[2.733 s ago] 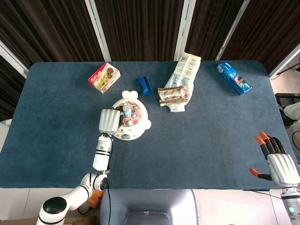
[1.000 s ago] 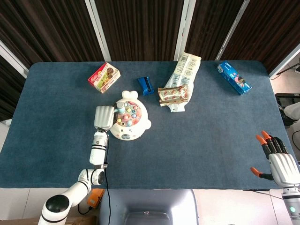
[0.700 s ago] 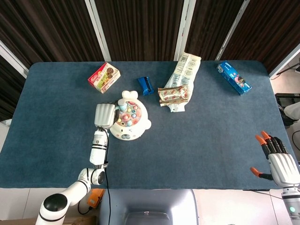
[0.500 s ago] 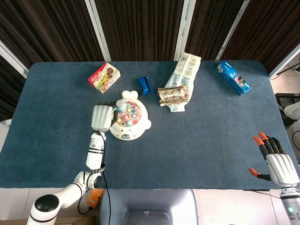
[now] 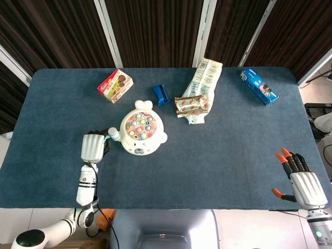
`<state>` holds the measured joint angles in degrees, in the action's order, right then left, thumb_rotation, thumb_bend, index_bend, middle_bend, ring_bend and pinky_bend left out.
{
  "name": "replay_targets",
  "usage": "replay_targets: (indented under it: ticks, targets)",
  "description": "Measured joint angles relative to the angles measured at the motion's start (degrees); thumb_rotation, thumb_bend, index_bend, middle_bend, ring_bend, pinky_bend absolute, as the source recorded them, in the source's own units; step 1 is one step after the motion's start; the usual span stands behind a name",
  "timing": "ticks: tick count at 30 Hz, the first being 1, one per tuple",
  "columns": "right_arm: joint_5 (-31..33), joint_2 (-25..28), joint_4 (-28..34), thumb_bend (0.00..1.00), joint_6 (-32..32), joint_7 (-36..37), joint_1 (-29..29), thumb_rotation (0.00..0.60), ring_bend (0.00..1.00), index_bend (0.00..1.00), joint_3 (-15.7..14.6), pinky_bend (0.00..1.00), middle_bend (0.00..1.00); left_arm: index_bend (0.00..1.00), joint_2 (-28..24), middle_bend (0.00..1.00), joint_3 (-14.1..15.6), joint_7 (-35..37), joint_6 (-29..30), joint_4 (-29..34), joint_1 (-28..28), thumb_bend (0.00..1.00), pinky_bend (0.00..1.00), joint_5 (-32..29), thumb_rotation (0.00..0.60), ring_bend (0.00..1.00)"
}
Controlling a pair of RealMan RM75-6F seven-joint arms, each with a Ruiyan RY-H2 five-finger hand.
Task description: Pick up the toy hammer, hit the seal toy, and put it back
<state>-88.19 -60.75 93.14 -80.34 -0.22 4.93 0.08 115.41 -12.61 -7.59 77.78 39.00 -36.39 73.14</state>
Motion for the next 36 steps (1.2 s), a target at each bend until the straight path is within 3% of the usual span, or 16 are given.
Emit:
replay_targets:
  ticks: [16, 32, 35, 36]
  targets:
    - [-0.9, 0.2, 0.0, 0.24, -0.1, 0.8, 0.1, 0.600, 0.00, 0.00, -0.4, 0.00, 0.00, 0.63, 6.6, 0.81, 1.5, 4.8, -3.9, -14.2, 3.9, 0.78, 1.00, 0.4, 0.600, 0.94]
    - [-0.8, 0.5, 0.1, 0.24, 0.0, 1.4, 0.2, 0.600, 0.00, 0.00, -0.5, 0.00, 0.00, 0.57, 9.8, 0.67, 2.8, 4.0, -4.6, -20.4, 4.6, 0.73, 1.00, 3.1, 0.600, 0.72]
    - [-0.8, 0.5, 0.1, 0.24, -0.1, 1.5, 0.1, 0.600, 0.00, 0.00, -0.5, 0.00, 0.00, 0.56, 9.9, 0.64, 3.0, 4.1, -4.8, -20.7, 4.8, 0.73, 0.91, 3.5, 0.600, 0.68]
    - [-0.8, 0.5, 0.1, 0.24, -0.1, 1.5, 0.1, 0.600, 0.00, 0.00, -0.5, 0.00, 0.00, 0.54, 9.9, 0.62, 3.2, 4.1, -5.0, -20.8, 4.9, 0.73, 0.83, 3.6, 0.600, 0.65]
